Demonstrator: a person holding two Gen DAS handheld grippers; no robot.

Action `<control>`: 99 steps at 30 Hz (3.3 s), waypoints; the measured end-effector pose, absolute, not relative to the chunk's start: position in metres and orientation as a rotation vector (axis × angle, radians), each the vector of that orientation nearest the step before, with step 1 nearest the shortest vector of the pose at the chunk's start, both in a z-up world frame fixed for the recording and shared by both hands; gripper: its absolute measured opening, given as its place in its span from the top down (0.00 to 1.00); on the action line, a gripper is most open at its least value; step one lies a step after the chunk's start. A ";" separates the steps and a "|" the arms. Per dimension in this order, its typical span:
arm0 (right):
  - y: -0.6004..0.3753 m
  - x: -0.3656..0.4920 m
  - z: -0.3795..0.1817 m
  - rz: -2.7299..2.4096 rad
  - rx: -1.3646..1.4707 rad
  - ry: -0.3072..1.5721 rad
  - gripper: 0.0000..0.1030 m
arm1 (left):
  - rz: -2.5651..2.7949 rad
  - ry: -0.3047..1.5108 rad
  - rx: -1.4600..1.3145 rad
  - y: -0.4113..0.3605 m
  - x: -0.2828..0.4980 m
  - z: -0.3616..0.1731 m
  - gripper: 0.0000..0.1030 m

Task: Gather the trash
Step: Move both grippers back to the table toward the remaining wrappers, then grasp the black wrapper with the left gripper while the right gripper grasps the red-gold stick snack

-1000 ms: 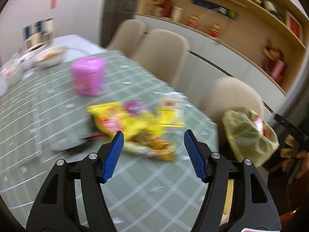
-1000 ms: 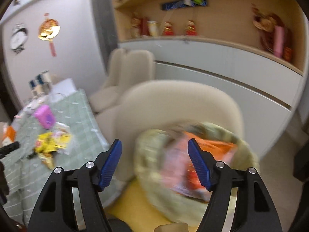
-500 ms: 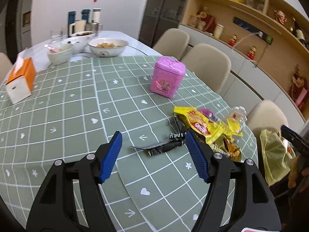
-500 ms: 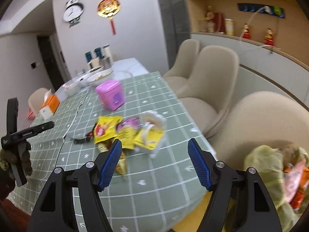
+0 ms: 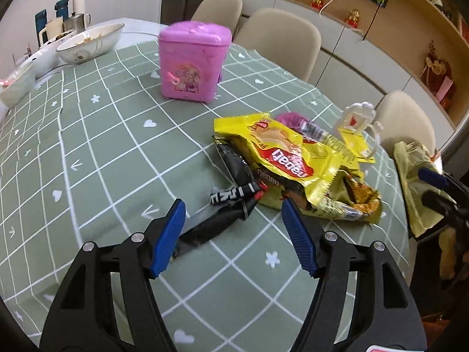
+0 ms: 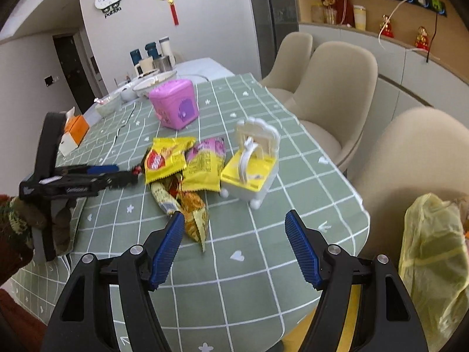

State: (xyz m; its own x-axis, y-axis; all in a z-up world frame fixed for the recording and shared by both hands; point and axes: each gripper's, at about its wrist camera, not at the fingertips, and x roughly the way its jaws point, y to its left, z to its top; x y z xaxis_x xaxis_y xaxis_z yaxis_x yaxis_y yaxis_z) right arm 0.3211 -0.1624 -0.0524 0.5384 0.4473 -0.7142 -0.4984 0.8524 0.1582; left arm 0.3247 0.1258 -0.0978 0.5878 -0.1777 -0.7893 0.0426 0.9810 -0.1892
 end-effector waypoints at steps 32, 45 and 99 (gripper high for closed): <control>-0.144 0.310 -0.085 0.768 -0.118 0.939 0.58 | -0.084 0.886 -0.235 0.134 0.305 -0.069 0.37; -0.053 0.351 -0.076 0.853 -0.268 0.856 0.60 | -0.069 0.881 -0.266 0.145 0.286 -0.069 0.37; -0.295 0.280 0.066 0.454 0.005 0.546 0.84 | -0.303 0.658 -0.205 -0.041 0.286 0.057 0.70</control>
